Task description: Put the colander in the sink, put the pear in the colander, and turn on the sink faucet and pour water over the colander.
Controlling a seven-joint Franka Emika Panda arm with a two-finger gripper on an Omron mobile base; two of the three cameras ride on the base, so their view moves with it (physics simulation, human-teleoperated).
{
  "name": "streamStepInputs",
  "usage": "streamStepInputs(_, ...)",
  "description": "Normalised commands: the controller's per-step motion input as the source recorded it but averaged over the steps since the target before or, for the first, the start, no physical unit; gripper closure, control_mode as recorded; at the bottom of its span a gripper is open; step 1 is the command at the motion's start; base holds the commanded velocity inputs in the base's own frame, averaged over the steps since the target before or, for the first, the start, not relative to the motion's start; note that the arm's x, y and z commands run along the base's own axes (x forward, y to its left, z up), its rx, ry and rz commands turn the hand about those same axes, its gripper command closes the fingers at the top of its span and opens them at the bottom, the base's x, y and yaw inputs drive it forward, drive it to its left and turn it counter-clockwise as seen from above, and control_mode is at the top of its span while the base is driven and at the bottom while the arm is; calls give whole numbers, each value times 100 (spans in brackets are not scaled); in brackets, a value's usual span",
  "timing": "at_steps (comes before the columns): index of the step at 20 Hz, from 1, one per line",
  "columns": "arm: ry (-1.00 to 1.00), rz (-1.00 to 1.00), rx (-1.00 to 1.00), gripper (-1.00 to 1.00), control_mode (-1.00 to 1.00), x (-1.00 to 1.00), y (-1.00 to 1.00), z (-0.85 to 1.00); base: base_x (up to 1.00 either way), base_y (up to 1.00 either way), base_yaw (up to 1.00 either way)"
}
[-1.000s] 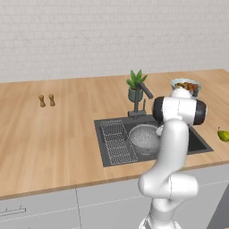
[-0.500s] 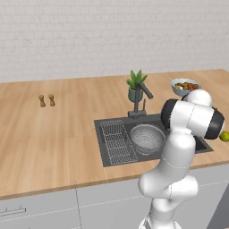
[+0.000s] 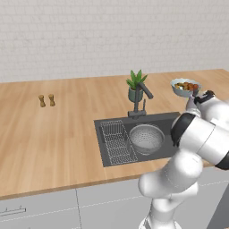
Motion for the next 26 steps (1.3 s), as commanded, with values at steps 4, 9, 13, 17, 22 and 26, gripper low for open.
streamStepInputs(4, 38, -38, -10, -100, -100, 11, -38, 10, 0, 0, 0)
streamStepInputs(9, 46, -32, -6, -100, -100, 29, -70, 23, 0, 0, 0)
streamStepInputs(13, 42, -20, -1, -100, -100, 2, -100, 13, 0, 0, 0)
streamStepInputs(17, 25, -5, 0, -100, -100, -6, -100, 2, 0, 0, 0)
streamStepInputs(22, 16, 0, 1, -100, -100, -25, -99, 0, 0, 0, 0)
streamStepInputs(26, 1, 0, 9, -100, -100, -34, -86, -5, 0, 0, 0)
